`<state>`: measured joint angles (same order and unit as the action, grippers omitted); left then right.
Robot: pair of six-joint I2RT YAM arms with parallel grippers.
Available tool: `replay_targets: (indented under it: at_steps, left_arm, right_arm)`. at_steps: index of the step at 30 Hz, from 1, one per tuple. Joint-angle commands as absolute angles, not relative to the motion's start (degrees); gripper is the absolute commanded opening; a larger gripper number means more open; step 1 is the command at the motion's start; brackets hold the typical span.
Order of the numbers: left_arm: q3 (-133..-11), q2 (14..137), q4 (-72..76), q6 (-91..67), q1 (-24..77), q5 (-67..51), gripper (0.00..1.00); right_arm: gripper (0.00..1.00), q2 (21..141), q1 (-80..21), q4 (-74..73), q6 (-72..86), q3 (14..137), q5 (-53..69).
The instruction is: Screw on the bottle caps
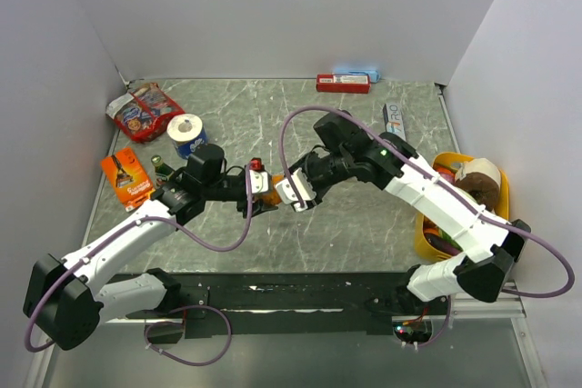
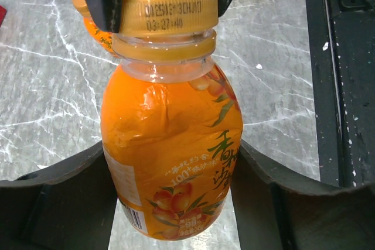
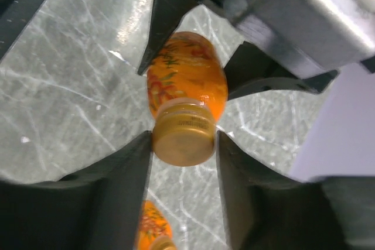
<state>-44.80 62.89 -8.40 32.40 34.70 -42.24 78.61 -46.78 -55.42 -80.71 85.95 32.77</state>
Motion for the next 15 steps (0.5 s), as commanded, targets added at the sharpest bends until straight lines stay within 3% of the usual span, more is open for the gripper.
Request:
replay_targets:
  at_steps: [1, 4, 9, 11, 15]
  left_arm:
    - [-46.59, 61.88, -6.33, 33.23, 34.89, -44.39, 0.01]
    - [-46.23, 61.79, -3.88, 30.86, 34.89, -43.95, 0.01]
    - [-44.83, 61.52, 3.16, 23.83, 34.89, -41.4, 0.01]
    - [-44.39, 61.44, 5.44, 22.42, 34.98, -38.87, 0.01]
    - [-44.12, 61.0, 6.42, 22.24, 34.98, -36.13, 0.01]
  right_arm:
    - [0.43, 79.01, -47.28, -55.19, -81.04, 89.38, 34.45]
    - [0.36, 79.89, -47.55, -56.86, -80.07, 90.17, 35.15]
    - [0.01, 87.61, -46.24, -63.01, -62.27, 101.4, 39.97]
    - [0.0, 92.36, -44.14, -65.91, -52.53, 107.65, 43.14]
    - [0.0, 93.08, -43.07, -63.73, -48.69, 107.58, 43.08]
